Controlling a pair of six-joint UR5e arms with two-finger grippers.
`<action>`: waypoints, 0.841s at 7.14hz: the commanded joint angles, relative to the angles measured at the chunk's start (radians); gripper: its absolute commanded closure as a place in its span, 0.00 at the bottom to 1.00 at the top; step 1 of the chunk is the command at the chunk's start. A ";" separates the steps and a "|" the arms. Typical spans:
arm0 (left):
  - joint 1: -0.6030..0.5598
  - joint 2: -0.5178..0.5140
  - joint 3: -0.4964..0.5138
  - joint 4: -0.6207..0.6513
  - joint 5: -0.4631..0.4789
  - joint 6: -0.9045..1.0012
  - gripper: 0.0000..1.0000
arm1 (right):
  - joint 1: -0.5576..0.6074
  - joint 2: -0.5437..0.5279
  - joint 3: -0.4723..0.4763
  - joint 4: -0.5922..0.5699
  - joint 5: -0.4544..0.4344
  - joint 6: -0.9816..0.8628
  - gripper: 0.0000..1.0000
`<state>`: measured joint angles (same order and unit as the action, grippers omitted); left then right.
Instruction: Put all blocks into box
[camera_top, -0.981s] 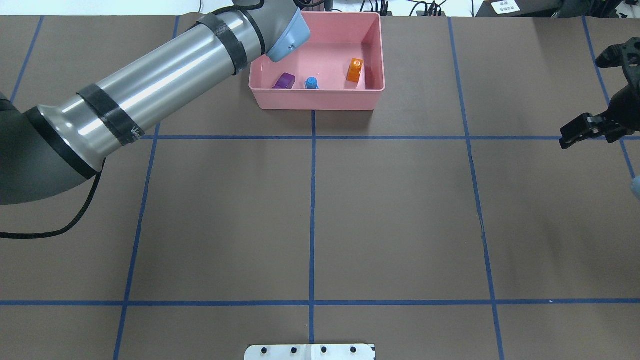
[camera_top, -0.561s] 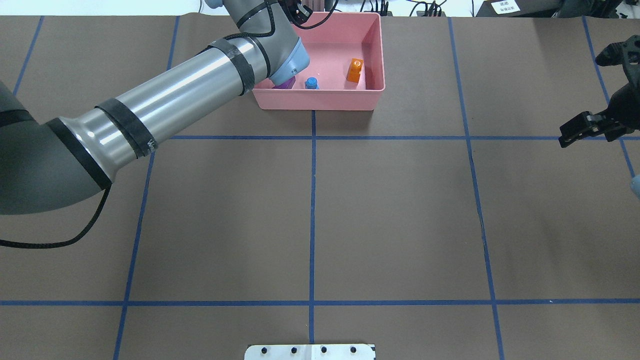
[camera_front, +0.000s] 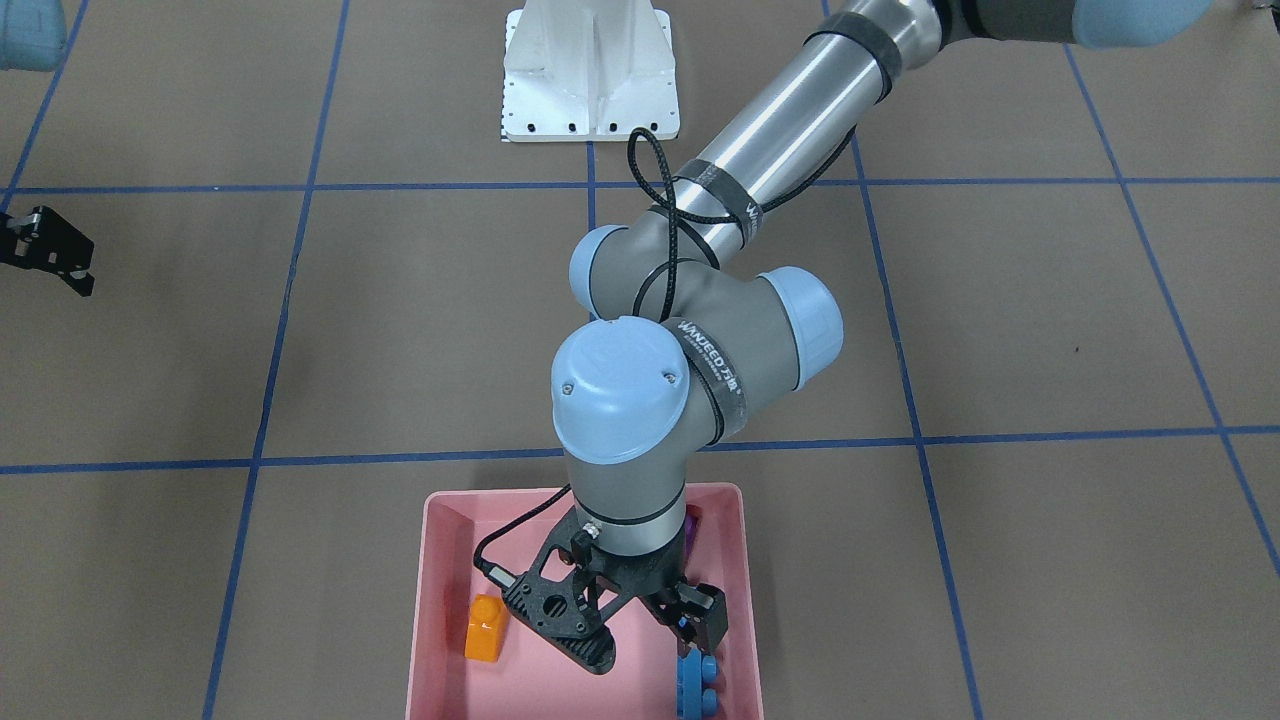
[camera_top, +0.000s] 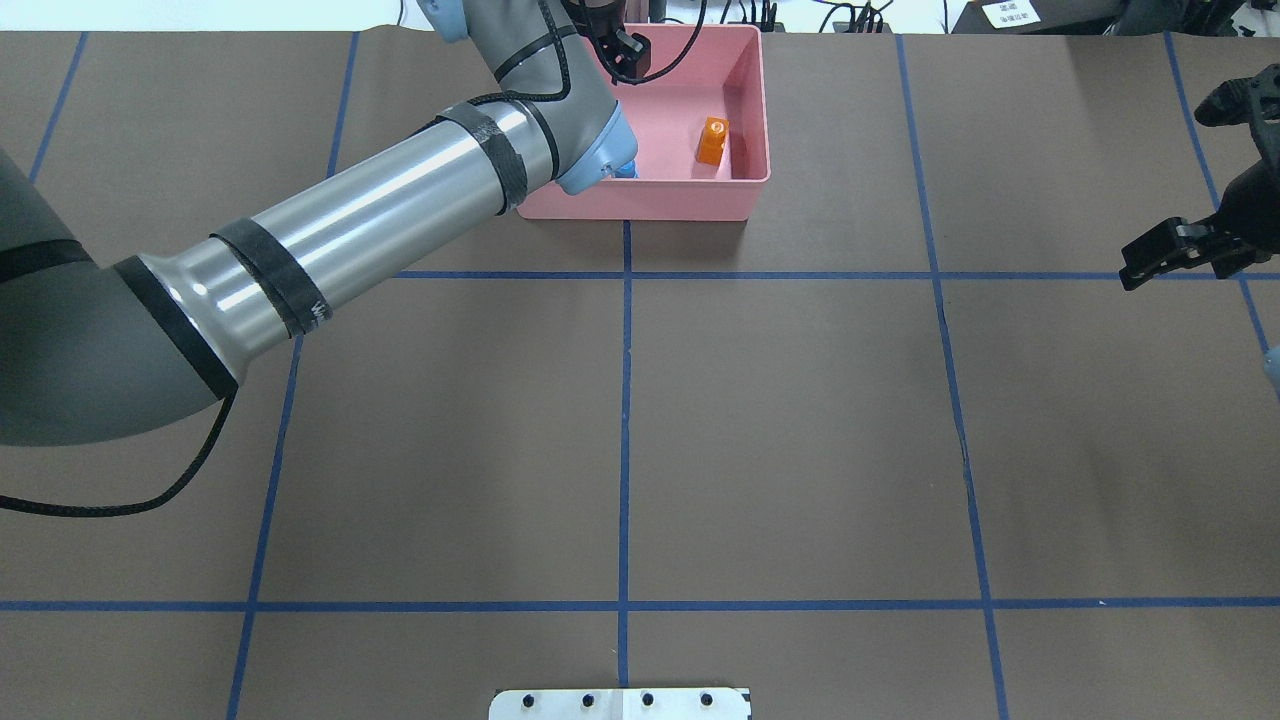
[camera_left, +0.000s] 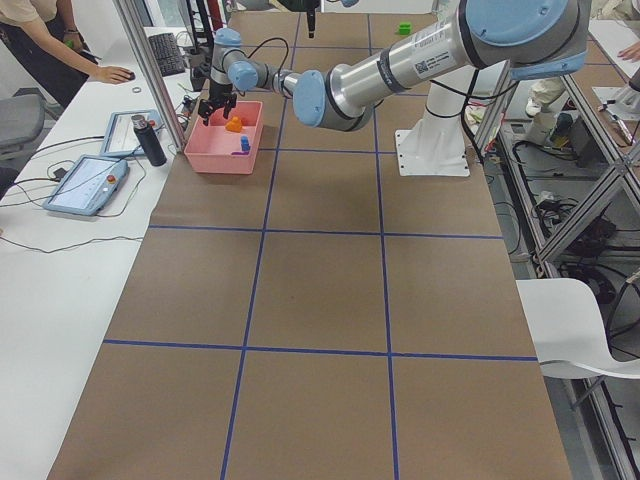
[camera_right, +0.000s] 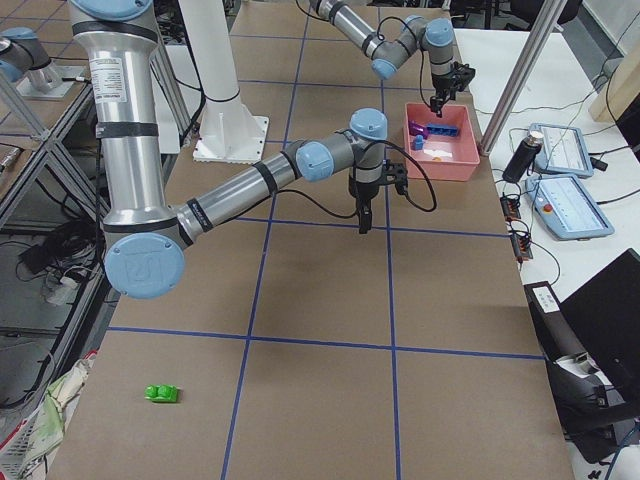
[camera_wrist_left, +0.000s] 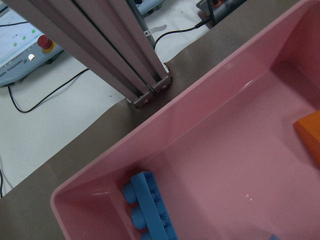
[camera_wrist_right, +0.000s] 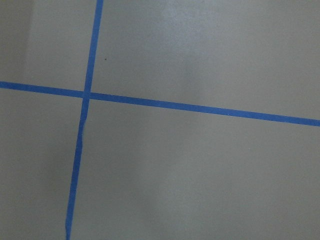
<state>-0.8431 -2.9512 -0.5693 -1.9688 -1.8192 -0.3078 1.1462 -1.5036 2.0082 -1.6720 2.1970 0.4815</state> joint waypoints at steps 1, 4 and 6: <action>-0.072 0.015 -0.079 0.118 -0.197 0.045 0.01 | 0.050 -0.093 0.048 0.000 0.003 -0.062 0.01; -0.190 0.204 -0.332 0.340 -0.446 0.091 0.01 | 0.179 -0.312 0.106 0.000 0.003 -0.336 0.01; -0.266 0.367 -0.449 0.347 -0.474 0.251 0.00 | 0.292 -0.479 0.095 0.000 0.001 -0.572 0.01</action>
<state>-1.0612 -2.6838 -0.9449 -1.6345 -2.2699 -0.1575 1.3702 -1.8755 2.1094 -1.6721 2.1995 0.0521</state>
